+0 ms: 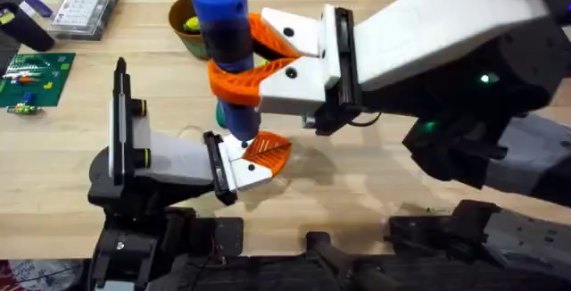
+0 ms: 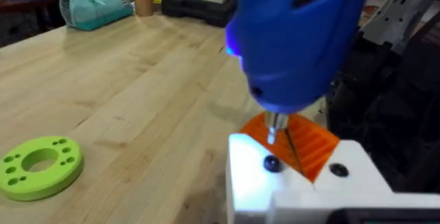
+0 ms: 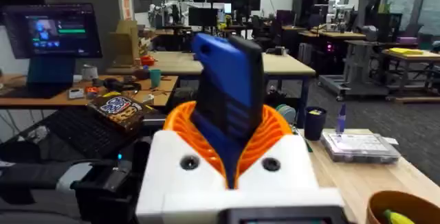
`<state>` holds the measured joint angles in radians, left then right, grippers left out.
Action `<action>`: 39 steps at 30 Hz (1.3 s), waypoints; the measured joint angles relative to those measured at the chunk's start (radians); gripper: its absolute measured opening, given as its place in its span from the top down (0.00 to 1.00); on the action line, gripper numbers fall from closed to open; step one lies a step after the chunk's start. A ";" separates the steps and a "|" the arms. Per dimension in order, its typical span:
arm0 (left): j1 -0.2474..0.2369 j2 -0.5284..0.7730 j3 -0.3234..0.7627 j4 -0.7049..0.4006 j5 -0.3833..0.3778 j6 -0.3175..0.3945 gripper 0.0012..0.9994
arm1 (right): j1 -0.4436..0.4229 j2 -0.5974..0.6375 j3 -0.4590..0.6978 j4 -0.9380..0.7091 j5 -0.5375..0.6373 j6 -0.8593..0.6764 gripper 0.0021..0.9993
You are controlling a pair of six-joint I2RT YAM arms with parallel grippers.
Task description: Pick up the gripper from the table and insert it into the empty holder that is missing its gripper. Then pick up a screw, insert it into the mounting hole, and use the screwdriver to tighten it. Finally, clean up the table by picking up the vegetable and placing it into the bucket.
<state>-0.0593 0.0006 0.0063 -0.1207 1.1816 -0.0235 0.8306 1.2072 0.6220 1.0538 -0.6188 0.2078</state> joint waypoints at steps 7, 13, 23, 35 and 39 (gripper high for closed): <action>0.000 0.000 0.000 0.000 0.000 0.000 0.99 | 0.000 0.006 0.000 0.005 0.000 0.001 0.97; 0.000 0.000 0.000 0.000 0.000 0.000 0.99 | 0.000 0.015 0.000 0.011 -0.001 0.001 0.97; 0.000 0.000 0.000 0.000 0.000 0.000 0.99 | 0.025 0.015 0.000 0.023 0.000 0.001 0.97; 0.000 0.000 0.000 0.000 0.000 0.000 0.99 | 0.028 0.015 0.000 0.023 0.000 -0.003 0.97; 0.000 0.000 0.000 0.000 0.000 0.000 0.99 | 0.028 0.015 0.000 0.023 0.000 -0.007 0.97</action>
<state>-0.0593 0.0006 0.0063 -0.1207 1.1816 -0.0235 0.8585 1.2221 0.6220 1.0766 -0.6193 0.2008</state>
